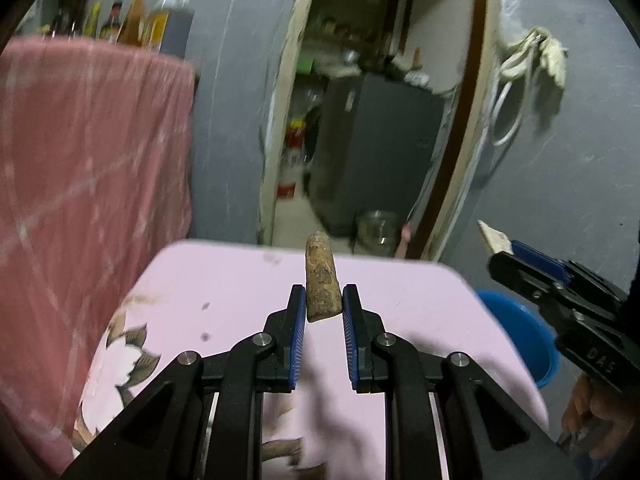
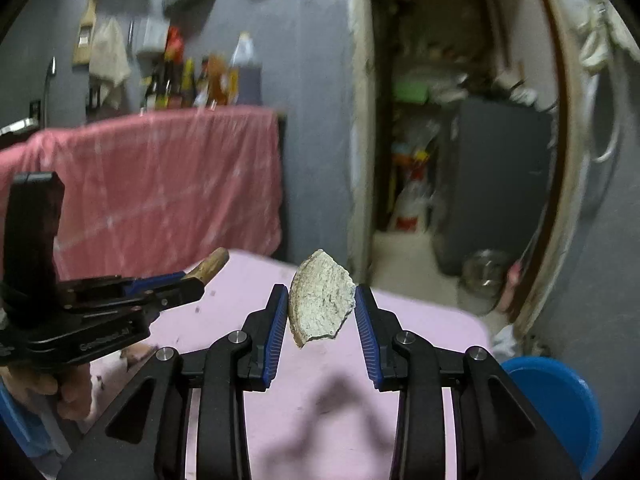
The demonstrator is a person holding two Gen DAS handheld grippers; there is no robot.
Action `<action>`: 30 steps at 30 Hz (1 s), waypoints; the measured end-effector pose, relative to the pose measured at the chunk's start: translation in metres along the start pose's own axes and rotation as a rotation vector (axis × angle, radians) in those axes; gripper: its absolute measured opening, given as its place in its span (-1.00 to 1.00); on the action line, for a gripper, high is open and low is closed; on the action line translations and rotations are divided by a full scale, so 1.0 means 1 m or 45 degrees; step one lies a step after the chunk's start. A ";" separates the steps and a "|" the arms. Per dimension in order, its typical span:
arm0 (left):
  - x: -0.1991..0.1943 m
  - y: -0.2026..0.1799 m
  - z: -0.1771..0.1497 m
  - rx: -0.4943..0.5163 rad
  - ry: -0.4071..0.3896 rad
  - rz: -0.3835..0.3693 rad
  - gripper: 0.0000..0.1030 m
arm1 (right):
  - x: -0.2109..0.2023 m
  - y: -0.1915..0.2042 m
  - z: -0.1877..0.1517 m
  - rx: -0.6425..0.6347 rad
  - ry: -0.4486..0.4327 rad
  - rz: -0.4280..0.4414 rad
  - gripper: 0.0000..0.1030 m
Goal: Collect trash
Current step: 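Lift both scraps and carry them over the blue bucket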
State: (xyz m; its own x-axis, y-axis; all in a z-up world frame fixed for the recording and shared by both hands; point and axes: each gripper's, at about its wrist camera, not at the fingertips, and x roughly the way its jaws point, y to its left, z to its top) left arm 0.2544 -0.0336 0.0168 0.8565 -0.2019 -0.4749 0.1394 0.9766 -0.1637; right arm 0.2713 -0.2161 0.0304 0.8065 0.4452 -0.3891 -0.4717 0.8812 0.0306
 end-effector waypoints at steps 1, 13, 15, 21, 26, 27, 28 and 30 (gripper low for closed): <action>-0.004 -0.009 0.003 0.012 -0.037 -0.006 -0.71 | -0.011 -0.004 0.001 0.008 -0.045 -0.028 -0.38; -0.015 -0.115 0.021 0.135 -0.272 -0.172 -0.71 | -0.106 -0.068 -0.001 0.084 -0.332 -0.326 -0.38; -0.011 -0.130 0.022 0.147 -0.276 -0.210 -0.71 | -0.117 -0.082 -0.006 0.099 -0.350 -0.381 -0.38; 0.010 -0.182 0.020 0.190 -0.266 -0.303 -0.71 | -0.144 -0.121 -0.029 0.145 -0.377 -0.503 -0.38; 0.030 -0.223 0.012 0.238 -0.238 -0.359 -0.71 | -0.158 -0.152 -0.052 0.196 -0.360 -0.577 -0.38; 0.035 -0.229 0.010 0.246 -0.228 -0.365 -0.71 | -0.159 -0.157 -0.056 0.201 -0.352 -0.588 -0.38; 0.041 -0.235 0.008 0.252 -0.216 -0.369 -0.71 | -0.161 -0.162 -0.059 0.209 -0.345 -0.596 -0.38; 0.052 -0.244 0.003 0.258 -0.183 -0.380 -0.71 | -0.162 -0.173 -0.067 0.232 -0.325 -0.610 -0.38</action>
State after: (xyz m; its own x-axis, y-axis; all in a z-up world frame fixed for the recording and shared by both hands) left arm 0.2665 -0.2820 0.0348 0.8223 -0.4813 -0.3035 0.4764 0.8741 -0.0952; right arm 0.1985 -0.4516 0.0265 0.9863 -0.0066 -0.1647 0.0187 0.9972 0.0722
